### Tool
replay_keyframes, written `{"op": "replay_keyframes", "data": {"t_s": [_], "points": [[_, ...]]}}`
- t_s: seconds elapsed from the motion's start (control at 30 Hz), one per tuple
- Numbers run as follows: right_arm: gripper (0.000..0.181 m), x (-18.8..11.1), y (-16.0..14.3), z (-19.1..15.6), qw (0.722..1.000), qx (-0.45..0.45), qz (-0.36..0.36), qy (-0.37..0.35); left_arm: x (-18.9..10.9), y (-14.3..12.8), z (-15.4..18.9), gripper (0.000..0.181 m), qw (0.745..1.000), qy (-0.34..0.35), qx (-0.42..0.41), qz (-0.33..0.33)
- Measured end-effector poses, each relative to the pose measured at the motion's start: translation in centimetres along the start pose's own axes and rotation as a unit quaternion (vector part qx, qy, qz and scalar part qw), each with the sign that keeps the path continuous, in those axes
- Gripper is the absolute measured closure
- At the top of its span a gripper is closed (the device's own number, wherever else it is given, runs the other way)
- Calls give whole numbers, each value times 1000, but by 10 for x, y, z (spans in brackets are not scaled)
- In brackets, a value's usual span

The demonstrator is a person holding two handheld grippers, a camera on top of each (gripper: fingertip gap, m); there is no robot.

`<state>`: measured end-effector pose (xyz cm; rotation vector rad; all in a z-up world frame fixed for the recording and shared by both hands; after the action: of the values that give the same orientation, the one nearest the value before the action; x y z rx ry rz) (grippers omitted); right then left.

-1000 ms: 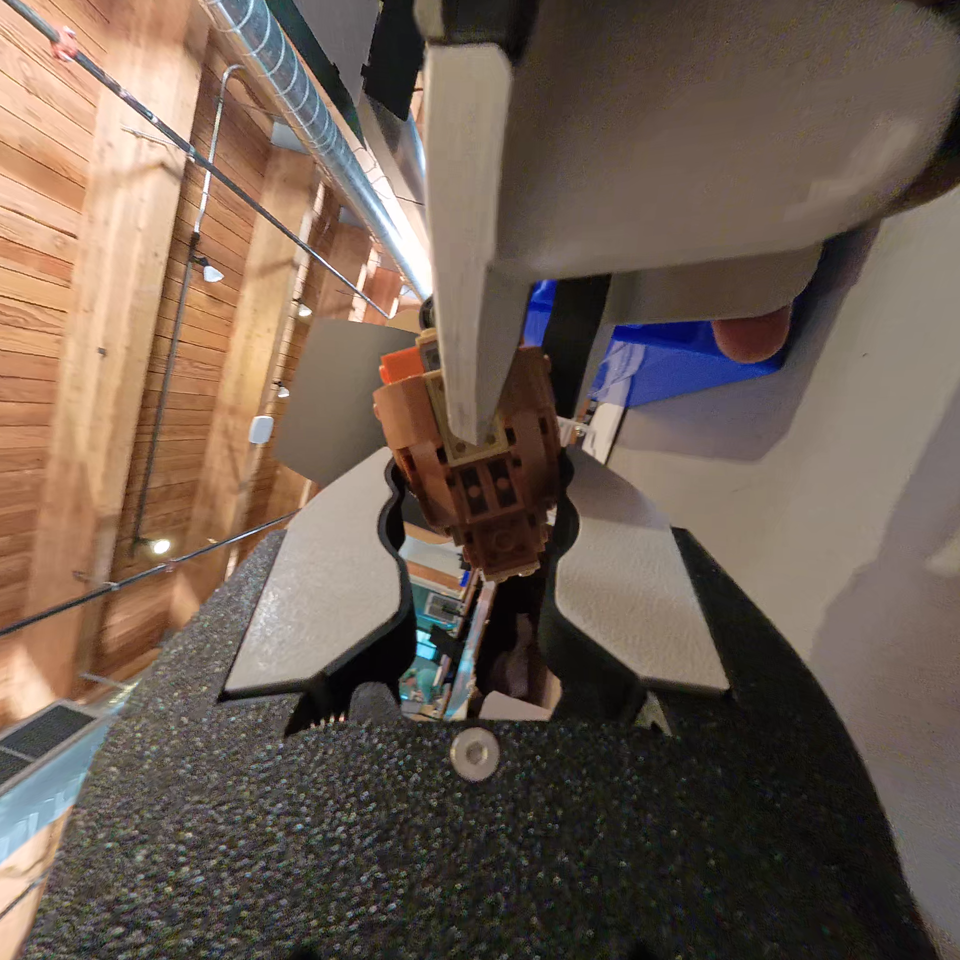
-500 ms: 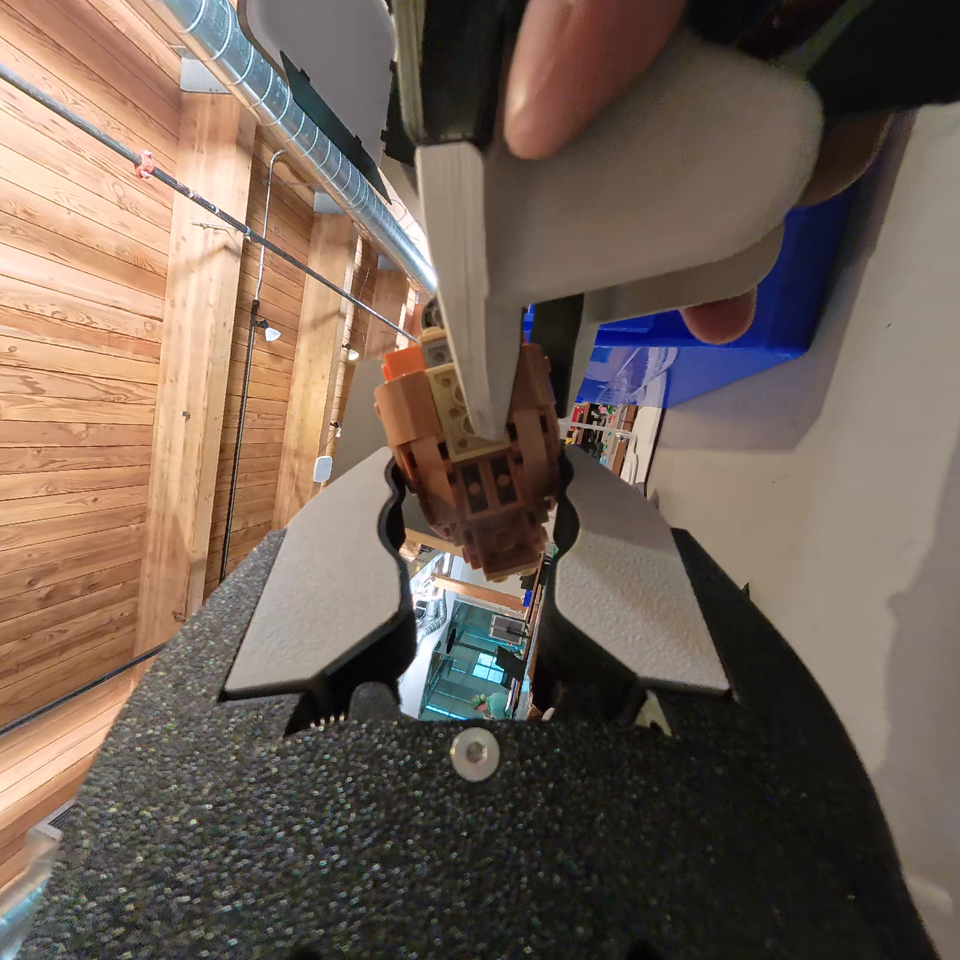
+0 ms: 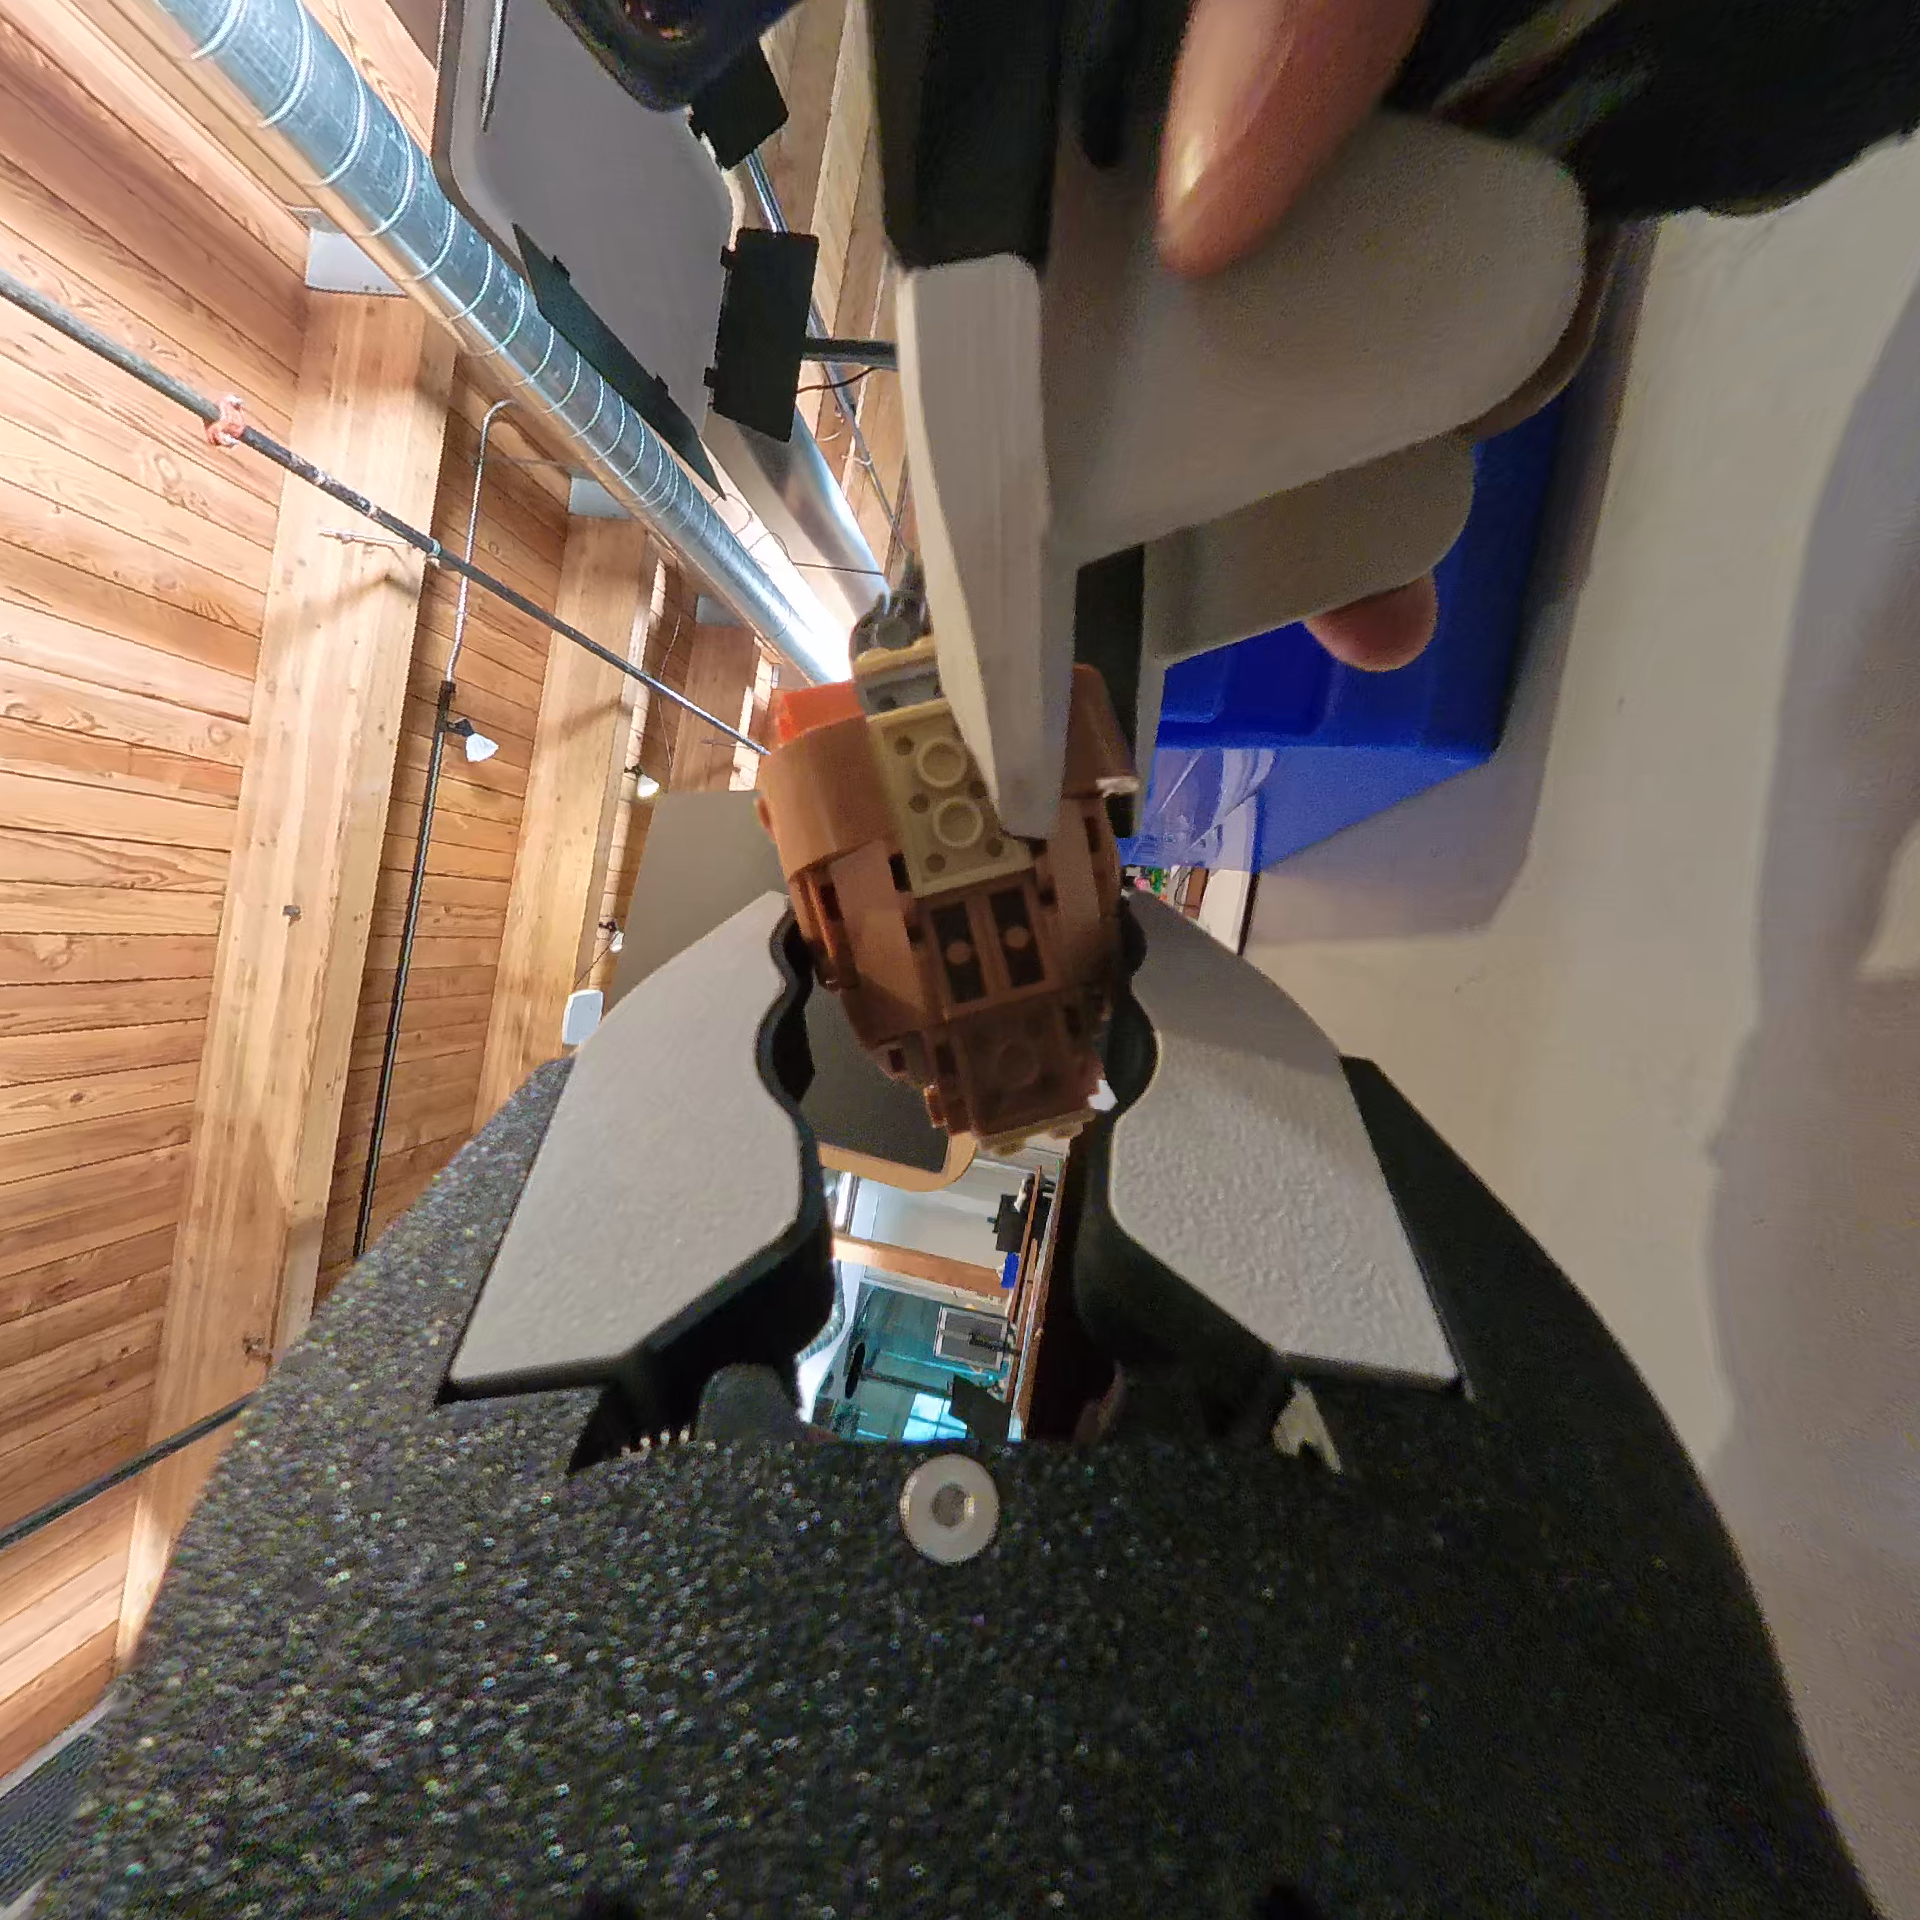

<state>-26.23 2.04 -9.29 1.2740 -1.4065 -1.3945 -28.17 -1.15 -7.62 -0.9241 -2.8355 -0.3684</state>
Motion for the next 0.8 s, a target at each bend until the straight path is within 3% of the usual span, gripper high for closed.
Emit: {"op": "replay_keyframes", "data": {"t_s": [0.33,0.4,0.43,0.47,0.63,0.8], "points": [[144,-6,-9,-2,999,-19,-37,30,-3,6,8,126,999,-25,6,22],[157,-7,-17,0,995,-75,-70,6,-4,3,13,126,998,-57,-20,18],[181,-8,-23,3,988,-123,-97,-14,-3,2,15,126,998,-63,-26,17],[181,-6,-26,0,983,-144,-110,-16,-3,1,16,126,998,-65,-20,13],[181,12,-38,-14,985,-107,-133,10,-2,0,23,126,997,-74,-16,4],[180,1,-42,-7,983,-92,-157,-12,-1,-6,34,126,991,-116,-67,-14]]}}
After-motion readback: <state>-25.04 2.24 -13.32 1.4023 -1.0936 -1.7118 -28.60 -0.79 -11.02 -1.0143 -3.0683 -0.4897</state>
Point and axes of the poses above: each gripper's, where its closed fingertips meet, x out along the fingers, y out of its top, z = x × y across the jaws, the point moved 2 cm from there along -x, back along the fingers, and after that the axes turned 6 degrees about -x, right-handed, at the moved point
